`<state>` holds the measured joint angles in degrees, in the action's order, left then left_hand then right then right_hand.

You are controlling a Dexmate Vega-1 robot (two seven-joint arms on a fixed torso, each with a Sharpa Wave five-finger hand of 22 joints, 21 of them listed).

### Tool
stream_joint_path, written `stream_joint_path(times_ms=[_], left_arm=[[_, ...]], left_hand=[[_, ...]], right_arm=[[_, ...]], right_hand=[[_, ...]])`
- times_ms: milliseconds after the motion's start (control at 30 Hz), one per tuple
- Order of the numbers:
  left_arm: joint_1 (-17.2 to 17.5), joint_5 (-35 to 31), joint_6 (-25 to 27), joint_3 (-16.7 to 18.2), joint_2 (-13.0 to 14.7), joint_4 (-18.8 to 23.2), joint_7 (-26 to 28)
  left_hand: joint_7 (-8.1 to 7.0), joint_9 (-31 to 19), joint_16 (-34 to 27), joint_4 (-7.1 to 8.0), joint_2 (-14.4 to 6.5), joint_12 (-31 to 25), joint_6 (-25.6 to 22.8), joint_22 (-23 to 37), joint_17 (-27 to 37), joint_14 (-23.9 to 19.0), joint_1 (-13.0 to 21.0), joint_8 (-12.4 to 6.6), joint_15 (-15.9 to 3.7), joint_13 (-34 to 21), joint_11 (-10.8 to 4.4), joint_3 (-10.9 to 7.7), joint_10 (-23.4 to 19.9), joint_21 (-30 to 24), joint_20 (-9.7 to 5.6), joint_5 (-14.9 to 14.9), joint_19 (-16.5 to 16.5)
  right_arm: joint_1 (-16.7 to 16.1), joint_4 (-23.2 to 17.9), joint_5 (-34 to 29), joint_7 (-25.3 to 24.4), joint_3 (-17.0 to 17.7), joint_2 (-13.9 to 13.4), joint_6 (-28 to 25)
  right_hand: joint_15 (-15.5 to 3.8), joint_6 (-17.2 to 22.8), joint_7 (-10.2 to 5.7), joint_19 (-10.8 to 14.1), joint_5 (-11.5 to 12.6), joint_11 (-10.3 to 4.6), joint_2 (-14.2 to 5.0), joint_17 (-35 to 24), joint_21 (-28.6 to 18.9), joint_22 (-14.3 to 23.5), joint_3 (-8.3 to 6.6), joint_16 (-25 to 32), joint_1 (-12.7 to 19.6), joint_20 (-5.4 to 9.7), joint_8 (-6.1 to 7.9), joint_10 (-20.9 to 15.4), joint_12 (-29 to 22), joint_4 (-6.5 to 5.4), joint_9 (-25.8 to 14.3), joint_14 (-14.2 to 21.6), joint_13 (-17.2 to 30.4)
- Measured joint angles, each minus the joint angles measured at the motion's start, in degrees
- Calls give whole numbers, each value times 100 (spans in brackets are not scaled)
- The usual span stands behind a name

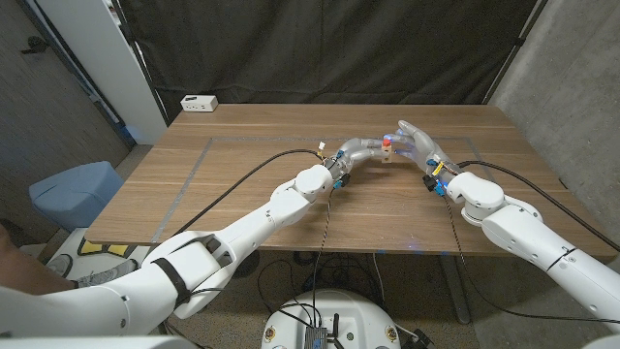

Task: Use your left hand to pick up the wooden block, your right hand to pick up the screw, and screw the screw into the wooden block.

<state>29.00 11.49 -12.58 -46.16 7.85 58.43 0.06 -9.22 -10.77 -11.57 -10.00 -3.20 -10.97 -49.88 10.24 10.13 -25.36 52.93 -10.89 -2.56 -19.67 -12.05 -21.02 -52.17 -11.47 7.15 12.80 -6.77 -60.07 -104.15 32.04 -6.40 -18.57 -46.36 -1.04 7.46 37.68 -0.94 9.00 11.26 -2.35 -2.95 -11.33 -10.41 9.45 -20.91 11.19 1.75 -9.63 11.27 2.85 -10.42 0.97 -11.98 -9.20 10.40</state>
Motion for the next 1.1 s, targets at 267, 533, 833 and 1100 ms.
stream_joint_path(times_ms=[267, 533, 833, 1100], left_arm=[[1, 0, 0, 0, -1, -10, -3], [-30, 12, -37, 6, -30, -111, -35], [-94, 41, -98, 15, -73, -259, -84], [-154, 54, -150, 18, -115, -394, -125]], left_hand=[[0, -4, 0, 0, 0, 0, 0, 0, 0, 0, 0, 0, 0, 0, -1, 0, 1, 0, 0, 0, 0], [0, -5, 0, 0, 0, 0, 0, 0, 1, 0, 0, 0, 0, 0, -3, 0, 1, 0, 0, -1, 0], [0, -4, 0, 0, 0, 0, 0, 0, -1, 0, 0, 0, 0, 0, -4, 0, 1, 0, 0, -4, 0], [0, -4, 0, 0, -16, 1, 0, 0, -1, 0, 14, -17, 0, 0, -6, 0, 3, 0, 0, -6, 0]], right_arm=[[-37, -35, -10, -92, 18, 12, -5], [-56, -59, -50, -195, 32, 45, -12], [-60, -90, -69, -274, 36, 65, -61], [-61, -112, -71, -315, 40, 73, -108]], right_hand=[[23, 86, 24, 22, 0, 31, 0, 14, 0, 0, 0, 11, 0, 22, 40, -30, -40, 0, 0, 23, 0], [-9, 309, 85, 55, 0, 0, -1, 15, -1, 0, 0, 47, 2, 52, 107, -205, -84, 0, 28, 133, 0], [-55, 502, 114, 115, 0, -63, -47, 15, -45, 0, -17, 56, 47, 72, 150, -329, -125, 17, 42, 179, 0], [-65, 779, 143, 158, 0, -72, -47, 42, -45, 0, -17, 56, 47, 54, 249, -481, -149, 17, 41, 250, 0]])
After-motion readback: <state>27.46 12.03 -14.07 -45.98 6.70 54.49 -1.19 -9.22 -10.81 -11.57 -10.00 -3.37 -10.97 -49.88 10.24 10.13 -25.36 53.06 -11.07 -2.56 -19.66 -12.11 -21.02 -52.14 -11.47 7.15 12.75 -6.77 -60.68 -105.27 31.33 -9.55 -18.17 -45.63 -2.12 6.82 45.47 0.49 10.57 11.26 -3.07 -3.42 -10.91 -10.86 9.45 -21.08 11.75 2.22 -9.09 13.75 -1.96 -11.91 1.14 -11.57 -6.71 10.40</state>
